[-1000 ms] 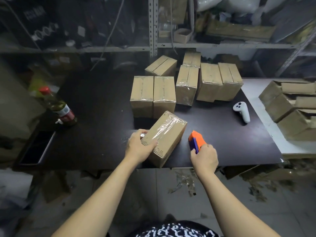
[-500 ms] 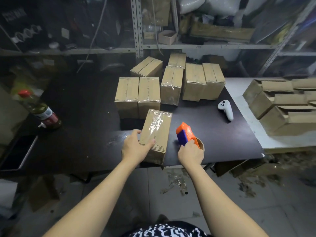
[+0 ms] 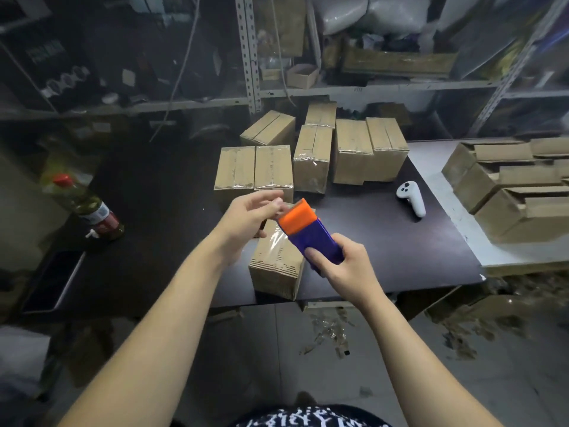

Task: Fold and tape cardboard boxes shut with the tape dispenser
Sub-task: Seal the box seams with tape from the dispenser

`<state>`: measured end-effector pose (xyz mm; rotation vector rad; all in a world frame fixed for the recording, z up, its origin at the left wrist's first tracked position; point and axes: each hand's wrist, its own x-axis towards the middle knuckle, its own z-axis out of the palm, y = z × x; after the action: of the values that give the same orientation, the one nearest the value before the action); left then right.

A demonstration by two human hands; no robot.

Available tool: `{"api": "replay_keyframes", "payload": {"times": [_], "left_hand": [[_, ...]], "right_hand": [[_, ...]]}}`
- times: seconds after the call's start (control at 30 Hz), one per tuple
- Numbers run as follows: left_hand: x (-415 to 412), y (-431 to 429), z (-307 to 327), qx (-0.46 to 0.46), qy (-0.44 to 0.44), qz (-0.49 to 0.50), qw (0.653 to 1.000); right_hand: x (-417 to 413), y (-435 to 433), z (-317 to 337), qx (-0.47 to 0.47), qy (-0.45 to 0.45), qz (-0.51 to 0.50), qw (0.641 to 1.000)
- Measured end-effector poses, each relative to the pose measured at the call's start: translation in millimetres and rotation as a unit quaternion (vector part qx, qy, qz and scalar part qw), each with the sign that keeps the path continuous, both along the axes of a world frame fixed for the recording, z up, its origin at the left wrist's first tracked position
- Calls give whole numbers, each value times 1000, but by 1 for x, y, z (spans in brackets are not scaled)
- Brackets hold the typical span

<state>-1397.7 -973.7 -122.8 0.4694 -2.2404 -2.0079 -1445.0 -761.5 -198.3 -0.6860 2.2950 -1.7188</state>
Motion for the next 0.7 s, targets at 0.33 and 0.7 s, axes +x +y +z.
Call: {"api": "replay_keyframes", "payload": {"times": [0.33, 0.7], "left_hand": [[24, -27, 0, -87, -12, -76, 993], [24, -15, -9, -19, 55, -7, 998]], "right_hand": [[8, -4, -2, 82, 184, 77, 976], [6, -10, -2, 129, 249, 20, 960]]}}
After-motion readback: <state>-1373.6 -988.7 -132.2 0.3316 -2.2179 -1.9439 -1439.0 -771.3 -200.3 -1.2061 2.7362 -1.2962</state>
